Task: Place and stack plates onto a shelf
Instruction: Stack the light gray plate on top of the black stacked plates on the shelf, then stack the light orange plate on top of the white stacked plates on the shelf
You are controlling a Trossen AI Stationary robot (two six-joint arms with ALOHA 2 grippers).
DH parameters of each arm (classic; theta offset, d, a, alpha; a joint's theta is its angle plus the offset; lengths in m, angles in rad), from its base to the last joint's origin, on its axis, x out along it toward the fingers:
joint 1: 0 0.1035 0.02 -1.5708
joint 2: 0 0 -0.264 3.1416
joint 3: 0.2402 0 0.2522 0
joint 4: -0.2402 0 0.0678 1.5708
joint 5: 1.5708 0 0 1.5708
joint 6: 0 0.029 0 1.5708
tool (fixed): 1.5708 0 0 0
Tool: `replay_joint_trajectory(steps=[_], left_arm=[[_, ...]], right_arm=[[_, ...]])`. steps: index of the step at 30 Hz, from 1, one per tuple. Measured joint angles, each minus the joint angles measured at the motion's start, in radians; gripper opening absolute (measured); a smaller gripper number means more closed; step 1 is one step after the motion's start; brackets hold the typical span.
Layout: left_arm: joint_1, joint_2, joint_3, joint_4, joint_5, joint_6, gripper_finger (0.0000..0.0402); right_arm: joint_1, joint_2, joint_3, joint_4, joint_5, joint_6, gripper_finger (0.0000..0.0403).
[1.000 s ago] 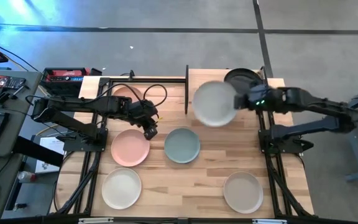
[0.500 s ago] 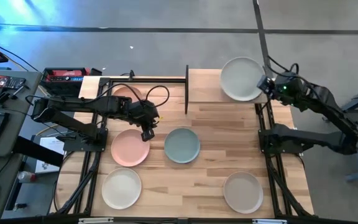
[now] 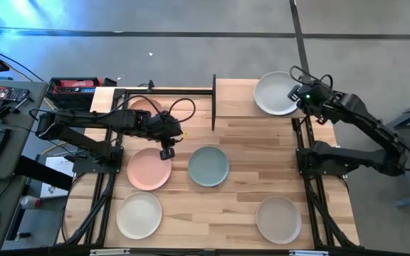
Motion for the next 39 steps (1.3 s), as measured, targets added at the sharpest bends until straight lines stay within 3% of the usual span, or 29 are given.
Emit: replay_joint_trajectory(steps=[27, 39], left_arm=[[0.045, 0.000, 0.000, -0.002, -0.008, 0.013, 0.0106], [0.045, 0.000, 0.000, -0.001, -0.008, 0.013, 0.0106]], right_arm=[[-0.097, 0.023, -0.027, 0.000, 0.006, -0.036, 0.0002], [-0.097, 0.020, -0.027, 0.008, -0.007, -0.033, 0.0090]])
